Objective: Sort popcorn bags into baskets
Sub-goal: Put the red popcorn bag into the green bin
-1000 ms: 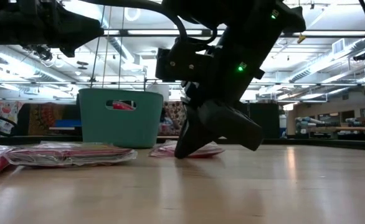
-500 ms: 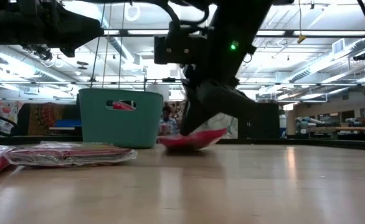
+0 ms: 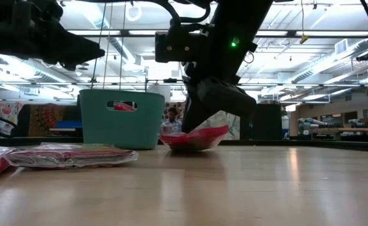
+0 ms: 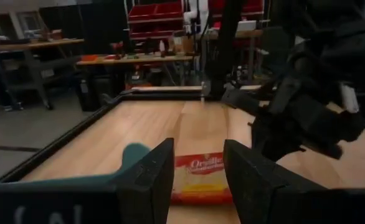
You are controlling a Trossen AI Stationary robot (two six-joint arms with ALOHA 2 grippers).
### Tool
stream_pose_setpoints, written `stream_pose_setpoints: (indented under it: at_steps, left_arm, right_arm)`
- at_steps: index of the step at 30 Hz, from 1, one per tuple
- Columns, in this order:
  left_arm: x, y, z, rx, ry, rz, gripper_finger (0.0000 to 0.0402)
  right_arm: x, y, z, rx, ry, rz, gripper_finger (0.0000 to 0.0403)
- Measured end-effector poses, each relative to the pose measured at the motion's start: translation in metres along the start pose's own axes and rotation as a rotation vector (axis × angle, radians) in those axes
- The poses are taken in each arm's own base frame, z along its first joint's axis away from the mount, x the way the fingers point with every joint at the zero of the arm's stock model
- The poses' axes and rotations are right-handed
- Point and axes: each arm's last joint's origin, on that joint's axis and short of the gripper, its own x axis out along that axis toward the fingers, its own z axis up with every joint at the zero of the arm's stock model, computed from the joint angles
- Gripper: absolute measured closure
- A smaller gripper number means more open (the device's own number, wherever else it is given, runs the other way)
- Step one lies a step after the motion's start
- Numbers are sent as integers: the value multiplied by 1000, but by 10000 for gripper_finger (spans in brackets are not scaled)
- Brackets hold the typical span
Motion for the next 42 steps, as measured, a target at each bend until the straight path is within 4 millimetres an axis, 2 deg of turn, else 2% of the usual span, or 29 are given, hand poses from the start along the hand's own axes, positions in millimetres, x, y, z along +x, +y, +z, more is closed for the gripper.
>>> stream_pose_setpoints:
  at_steps: [9, 15, 20, 24, 33, 42]
  left_arm:
    - [1, -21, -11, 103, 113, -129, 233]
    - [14, -45, -9, 330, 210, -104, 205]
    - [24, -63, -20, 529, 283, -136, 185]
    - [31, -71, -33, 599, 348, -129, 175]
    - [64, -89, -49, 639, 414, -103, 174]
    - [100, -103, -61, 675, 465, -70, 175]
  right_arm:
    - [0, -1, 0, -5, 3, 7, 402]
    - [0, 0, 0, 7, 3, 27, 402]
    - [-2, 2, 0, 16, 1, 32, 402]
    - [-2, 3, 0, 17, 0, 45, 402]
    - [-6, 1, 2, 26, -17, 59, 401]
    - [-35, -17, 11, 97, -129, 88, 401]
